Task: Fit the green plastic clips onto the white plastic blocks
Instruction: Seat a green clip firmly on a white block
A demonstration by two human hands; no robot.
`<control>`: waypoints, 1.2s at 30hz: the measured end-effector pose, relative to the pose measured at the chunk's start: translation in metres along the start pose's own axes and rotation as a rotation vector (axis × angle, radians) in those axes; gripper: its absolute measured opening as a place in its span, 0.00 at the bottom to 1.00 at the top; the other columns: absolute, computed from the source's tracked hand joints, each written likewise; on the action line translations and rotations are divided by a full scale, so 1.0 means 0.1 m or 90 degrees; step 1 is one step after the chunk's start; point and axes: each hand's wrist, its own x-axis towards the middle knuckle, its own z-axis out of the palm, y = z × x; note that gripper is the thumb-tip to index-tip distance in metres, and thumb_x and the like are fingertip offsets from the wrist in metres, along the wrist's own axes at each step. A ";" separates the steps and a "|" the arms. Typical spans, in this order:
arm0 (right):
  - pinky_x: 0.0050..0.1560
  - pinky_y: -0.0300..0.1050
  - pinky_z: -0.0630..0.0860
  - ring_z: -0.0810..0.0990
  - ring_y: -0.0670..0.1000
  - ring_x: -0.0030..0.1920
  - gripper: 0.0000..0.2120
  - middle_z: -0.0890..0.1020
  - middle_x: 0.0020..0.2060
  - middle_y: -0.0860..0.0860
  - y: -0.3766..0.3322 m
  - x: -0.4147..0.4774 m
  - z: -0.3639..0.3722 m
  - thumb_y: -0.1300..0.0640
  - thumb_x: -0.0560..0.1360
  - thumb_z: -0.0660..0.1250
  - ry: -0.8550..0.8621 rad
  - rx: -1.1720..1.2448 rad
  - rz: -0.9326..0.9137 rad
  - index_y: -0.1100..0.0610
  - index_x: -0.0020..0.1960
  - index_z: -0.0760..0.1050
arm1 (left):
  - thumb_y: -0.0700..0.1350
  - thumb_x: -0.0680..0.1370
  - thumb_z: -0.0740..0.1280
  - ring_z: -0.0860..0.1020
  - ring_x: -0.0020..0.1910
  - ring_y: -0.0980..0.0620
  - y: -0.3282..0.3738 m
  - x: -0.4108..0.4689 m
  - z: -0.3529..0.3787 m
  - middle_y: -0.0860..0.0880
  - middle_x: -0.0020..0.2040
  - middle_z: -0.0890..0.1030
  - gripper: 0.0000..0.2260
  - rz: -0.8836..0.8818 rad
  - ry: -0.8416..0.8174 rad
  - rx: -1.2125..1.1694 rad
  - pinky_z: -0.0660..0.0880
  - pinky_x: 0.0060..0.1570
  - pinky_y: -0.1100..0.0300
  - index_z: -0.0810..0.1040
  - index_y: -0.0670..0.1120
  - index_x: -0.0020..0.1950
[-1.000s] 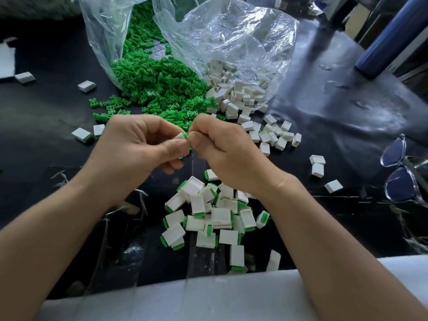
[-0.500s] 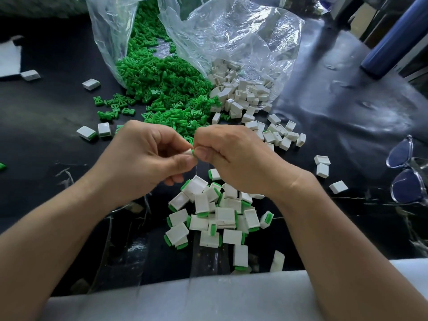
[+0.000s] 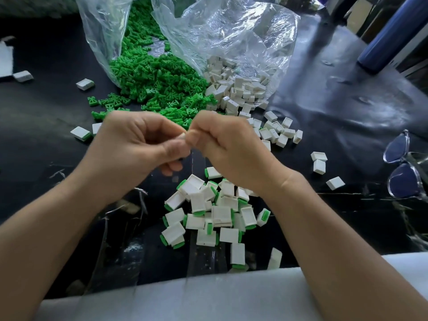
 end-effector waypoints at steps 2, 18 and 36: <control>0.32 0.44 0.68 0.72 0.51 0.31 0.12 0.72 0.27 0.49 0.00 0.02 0.00 0.56 0.77 0.62 0.048 0.184 0.070 0.61 0.37 0.73 | 0.46 0.63 0.71 0.79 0.27 0.55 0.01 0.02 -0.01 0.48 0.32 0.83 0.09 -0.008 0.030 -0.076 0.75 0.26 0.66 0.81 0.44 0.41; 0.31 0.39 0.62 0.64 0.47 0.29 0.30 0.67 0.29 0.52 -0.13 0.01 0.04 0.44 0.79 0.46 -0.205 0.634 0.278 0.71 0.58 0.70 | 0.42 0.66 0.70 0.78 0.27 0.44 -0.04 0.01 0.02 0.43 0.30 0.81 0.11 0.051 -0.048 -0.204 0.78 0.32 0.57 0.82 0.40 0.47; 0.33 0.43 0.53 0.55 0.47 0.30 0.32 0.58 0.30 0.51 -0.22 0.00 0.08 0.47 0.80 0.46 -0.150 0.509 0.279 0.78 0.62 0.61 | 0.48 0.66 0.71 0.80 0.40 0.52 -0.12 0.02 -0.04 0.54 0.39 0.83 0.11 0.023 -0.043 -0.104 0.77 0.48 0.44 0.81 0.45 0.46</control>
